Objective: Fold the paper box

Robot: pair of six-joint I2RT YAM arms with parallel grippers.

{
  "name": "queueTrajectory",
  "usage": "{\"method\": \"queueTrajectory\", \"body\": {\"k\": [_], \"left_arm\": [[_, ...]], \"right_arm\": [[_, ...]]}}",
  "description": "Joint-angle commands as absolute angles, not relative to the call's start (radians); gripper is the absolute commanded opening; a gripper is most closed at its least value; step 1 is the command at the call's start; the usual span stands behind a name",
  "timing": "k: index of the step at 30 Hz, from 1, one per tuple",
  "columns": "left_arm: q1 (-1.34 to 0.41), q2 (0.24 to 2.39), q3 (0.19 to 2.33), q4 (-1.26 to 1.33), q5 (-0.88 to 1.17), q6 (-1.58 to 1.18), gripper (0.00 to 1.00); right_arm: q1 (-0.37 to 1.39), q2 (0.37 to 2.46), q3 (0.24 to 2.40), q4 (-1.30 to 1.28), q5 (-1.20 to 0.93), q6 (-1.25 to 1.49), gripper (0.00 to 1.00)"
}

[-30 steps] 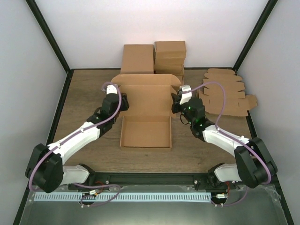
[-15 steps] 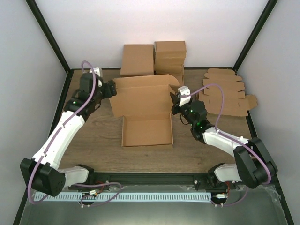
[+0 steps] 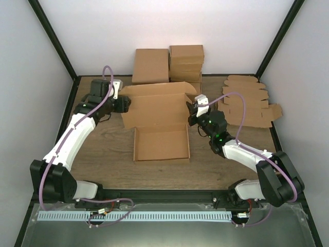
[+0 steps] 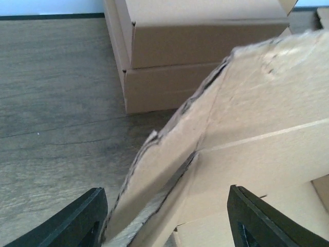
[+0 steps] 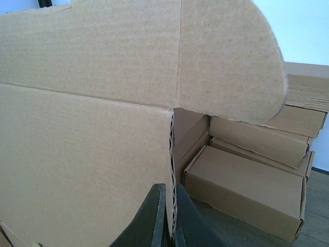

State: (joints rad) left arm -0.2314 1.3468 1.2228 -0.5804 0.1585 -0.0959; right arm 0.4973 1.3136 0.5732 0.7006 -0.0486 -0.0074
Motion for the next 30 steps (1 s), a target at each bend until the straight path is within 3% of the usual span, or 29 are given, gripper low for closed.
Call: {"method": "queueTrajectory", "body": {"k": [1,10,19,30], "left_arm": [[-0.227,1.385,1.237,-0.623,0.177,-0.064,0.63],[-0.230,1.423,1.242,-0.652,0.207,-0.142,0.35],[-0.311,1.341,1.208,-0.610,0.101,-0.255,0.05],[-0.385,1.282,1.165,-0.549,-0.044,-0.187,0.04]], "right_arm": [[0.506,1.311,0.613,0.693,-0.058,-0.028,0.01],[0.506,1.310,0.634,0.646,-0.036,-0.015,0.01],[0.509,1.288,0.644,0.589,-0.014,0.071,0.02],[0.512,1.205,0.775,0.220,-0.059,0.143,0.21]]}}
